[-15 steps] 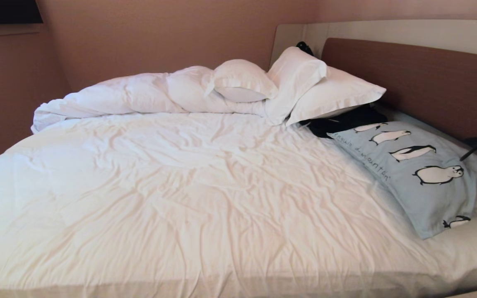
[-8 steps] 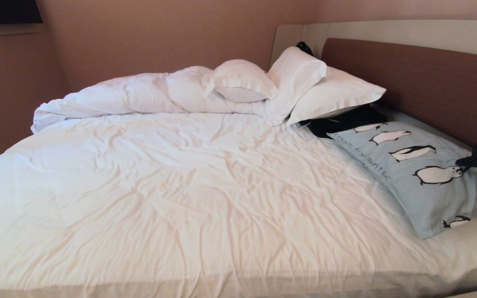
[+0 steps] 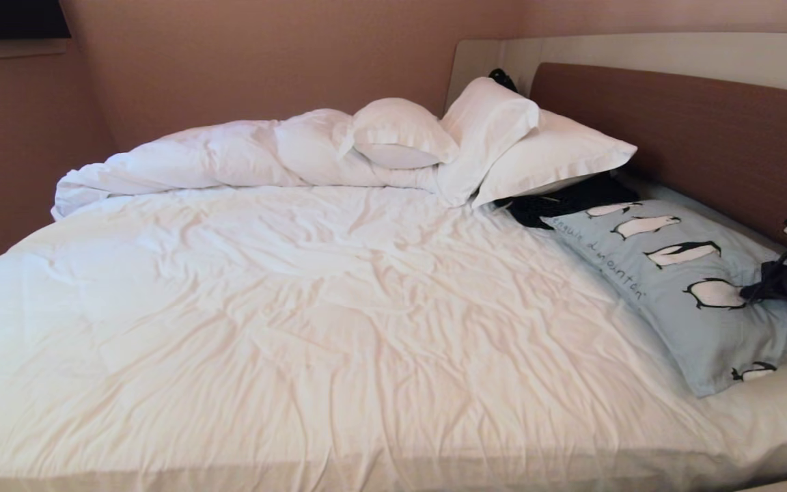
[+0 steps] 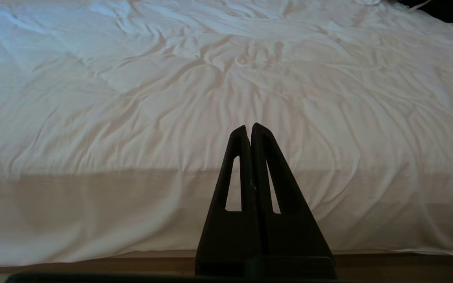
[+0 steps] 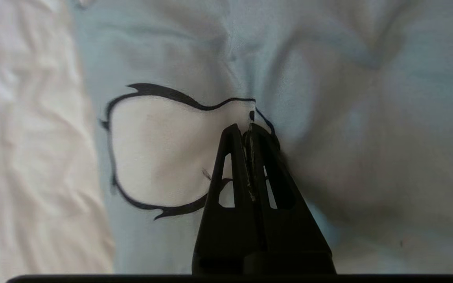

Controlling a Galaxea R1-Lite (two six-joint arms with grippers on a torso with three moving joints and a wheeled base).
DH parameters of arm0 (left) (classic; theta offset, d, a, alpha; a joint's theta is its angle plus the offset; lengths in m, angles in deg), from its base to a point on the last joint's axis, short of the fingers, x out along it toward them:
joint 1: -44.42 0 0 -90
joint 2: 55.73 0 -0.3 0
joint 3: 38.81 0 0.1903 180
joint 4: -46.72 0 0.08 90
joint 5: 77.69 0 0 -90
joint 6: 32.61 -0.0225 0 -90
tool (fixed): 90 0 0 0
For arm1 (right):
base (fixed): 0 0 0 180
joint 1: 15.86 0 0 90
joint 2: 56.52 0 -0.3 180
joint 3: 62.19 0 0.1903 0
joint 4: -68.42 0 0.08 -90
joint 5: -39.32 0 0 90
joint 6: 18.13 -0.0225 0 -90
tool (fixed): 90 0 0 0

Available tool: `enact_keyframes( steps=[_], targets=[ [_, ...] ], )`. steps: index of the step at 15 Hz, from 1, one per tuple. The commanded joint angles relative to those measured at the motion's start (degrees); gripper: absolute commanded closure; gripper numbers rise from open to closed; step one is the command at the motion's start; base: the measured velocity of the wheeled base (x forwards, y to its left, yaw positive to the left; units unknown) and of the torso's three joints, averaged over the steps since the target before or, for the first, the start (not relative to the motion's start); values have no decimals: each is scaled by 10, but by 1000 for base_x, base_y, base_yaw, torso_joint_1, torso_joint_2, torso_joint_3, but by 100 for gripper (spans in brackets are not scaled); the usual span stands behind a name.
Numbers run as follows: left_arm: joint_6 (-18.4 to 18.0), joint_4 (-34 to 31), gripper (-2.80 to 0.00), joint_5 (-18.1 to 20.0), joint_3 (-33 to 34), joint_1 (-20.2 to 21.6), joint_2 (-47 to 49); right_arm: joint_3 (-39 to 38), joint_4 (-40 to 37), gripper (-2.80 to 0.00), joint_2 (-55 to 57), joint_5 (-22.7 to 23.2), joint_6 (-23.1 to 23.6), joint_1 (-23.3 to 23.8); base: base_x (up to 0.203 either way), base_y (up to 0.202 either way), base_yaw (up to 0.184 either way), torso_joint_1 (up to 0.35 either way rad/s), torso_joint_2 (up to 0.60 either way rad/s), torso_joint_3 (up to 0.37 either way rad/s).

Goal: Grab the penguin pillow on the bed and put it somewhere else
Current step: Pick up the pillow

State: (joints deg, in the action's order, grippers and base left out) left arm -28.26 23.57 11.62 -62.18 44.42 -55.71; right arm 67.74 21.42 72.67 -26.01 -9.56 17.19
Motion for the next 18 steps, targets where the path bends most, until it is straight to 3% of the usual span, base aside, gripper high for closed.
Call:
enact_keyframes(
  steps=[1,10,14,18],
  targets=[
    [0,0,0,0,2,0,0,-3,-8,0,4,-93,34,1,0,0,0,0,0,0],
    [0,0,0,0,2,0,0,-9,-140,0,-89,-106,132,52,0,0,0,0,0,0],
    [1,0,0,0,2,0,0,-15,-130,0,-122,-88,123,66,0,0,0,0,0,0],
    [1,0,0,0,2,0,0,-8,-54,0,-81,-66,60,63,0,0,0,0,0,0]
  ],
)
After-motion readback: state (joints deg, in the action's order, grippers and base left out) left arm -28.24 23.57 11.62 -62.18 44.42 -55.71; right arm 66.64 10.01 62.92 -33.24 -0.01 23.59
